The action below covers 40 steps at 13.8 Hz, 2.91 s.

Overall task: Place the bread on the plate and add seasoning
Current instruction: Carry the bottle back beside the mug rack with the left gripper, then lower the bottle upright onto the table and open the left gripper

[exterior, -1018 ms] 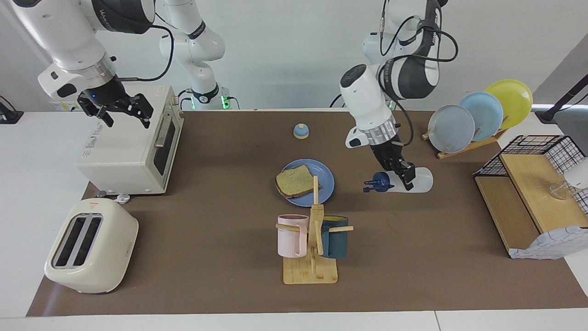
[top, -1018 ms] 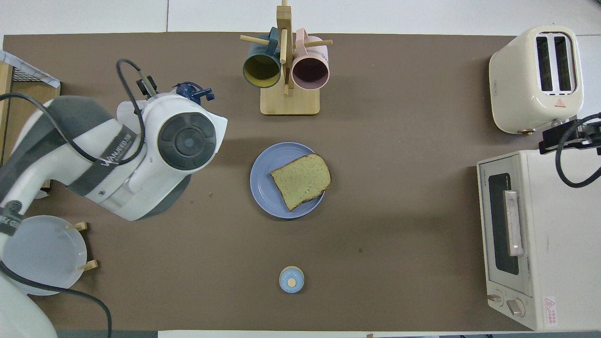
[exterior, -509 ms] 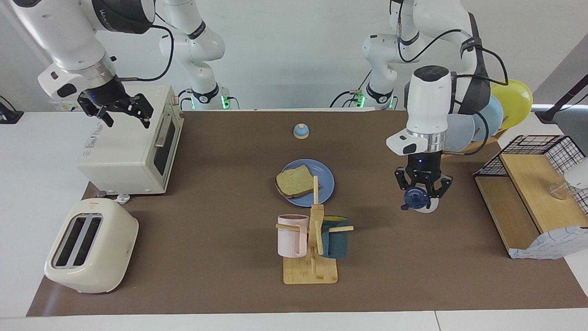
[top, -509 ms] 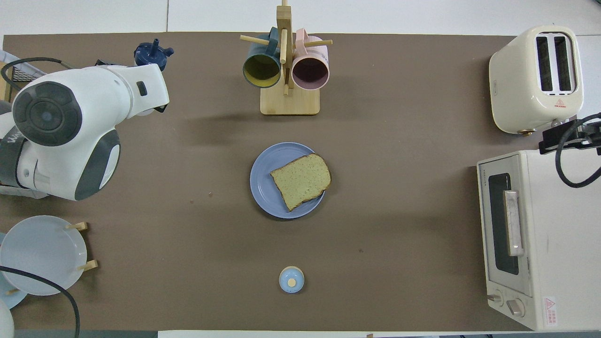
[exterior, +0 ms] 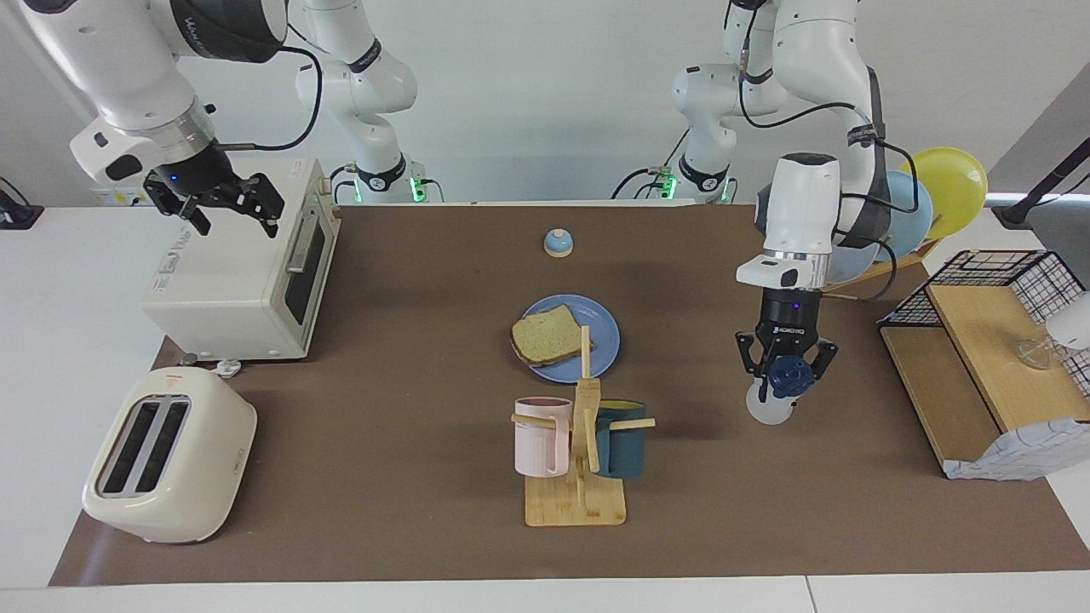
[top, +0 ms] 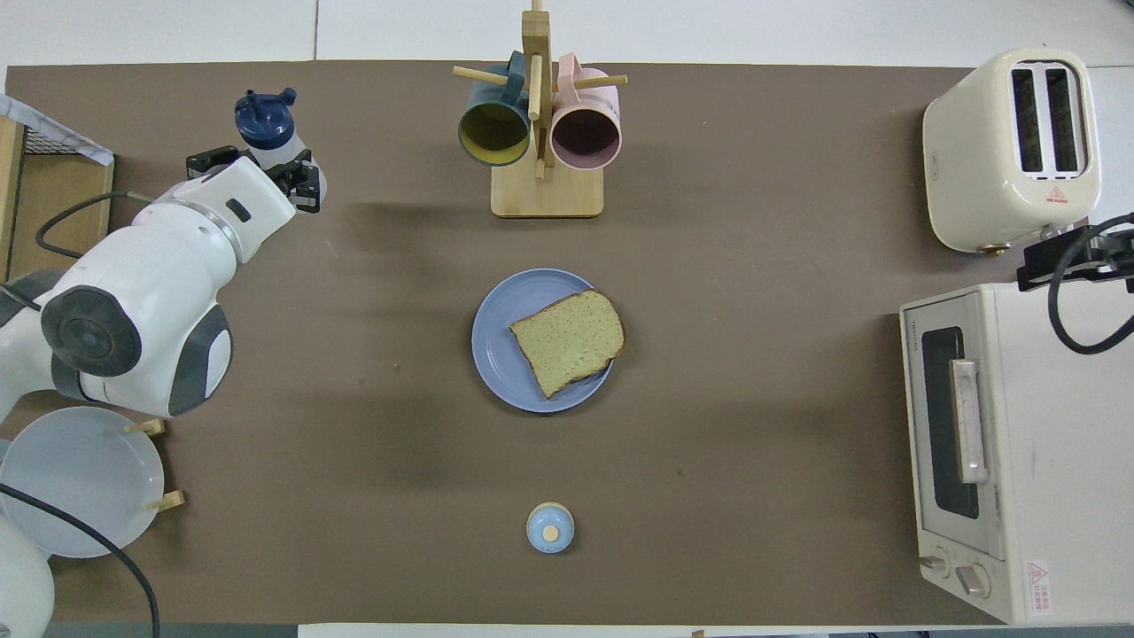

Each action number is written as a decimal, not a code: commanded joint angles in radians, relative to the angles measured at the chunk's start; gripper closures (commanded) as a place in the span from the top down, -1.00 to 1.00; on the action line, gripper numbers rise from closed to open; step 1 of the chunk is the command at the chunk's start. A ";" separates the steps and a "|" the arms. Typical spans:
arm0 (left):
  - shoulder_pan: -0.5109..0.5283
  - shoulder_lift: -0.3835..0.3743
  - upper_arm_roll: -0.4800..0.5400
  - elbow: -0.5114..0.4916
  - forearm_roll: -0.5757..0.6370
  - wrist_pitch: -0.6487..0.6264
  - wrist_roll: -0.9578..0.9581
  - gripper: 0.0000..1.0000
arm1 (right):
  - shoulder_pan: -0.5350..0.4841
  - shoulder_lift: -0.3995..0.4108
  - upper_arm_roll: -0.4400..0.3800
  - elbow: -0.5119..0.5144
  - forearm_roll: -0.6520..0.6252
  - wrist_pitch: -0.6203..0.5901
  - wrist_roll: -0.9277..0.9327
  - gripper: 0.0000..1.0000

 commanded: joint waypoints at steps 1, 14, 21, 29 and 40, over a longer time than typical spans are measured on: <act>0.020 0.034 -0.007 -0.034 -0.017 0.134 -0.050 -1.00 | -0.017 -0.014 0.007 -0.018 0.012 0.008 -0.018 1.00; 0.042 0.176 -0.007 -0.086 -0.012 0.408 -0.080 -1.00 | -0.017 -0.014 0.007 -0.018 0.012 0.008 -0.018 1.00; 0.043 0.161 -0.009 -0.151 0.003 0.411 -0.078 -1.00 | -0.017 -0.014 0.007 -0.018 0.012 0.010 -0.018 1.00; 0.065 0.161 -0.007 -0.151 0.100 0.409 -0.078 -1.00 | -0.017 -0.014 0.007 -0.018 0.012 0.008 -0.018 1.00; 0.065 0.155 -0.007 -0.166 0.098 0.408 -0.078 1.00 | -0.017 -0.014 0.007 -0.018 0.012 0.008 -0.018 1.00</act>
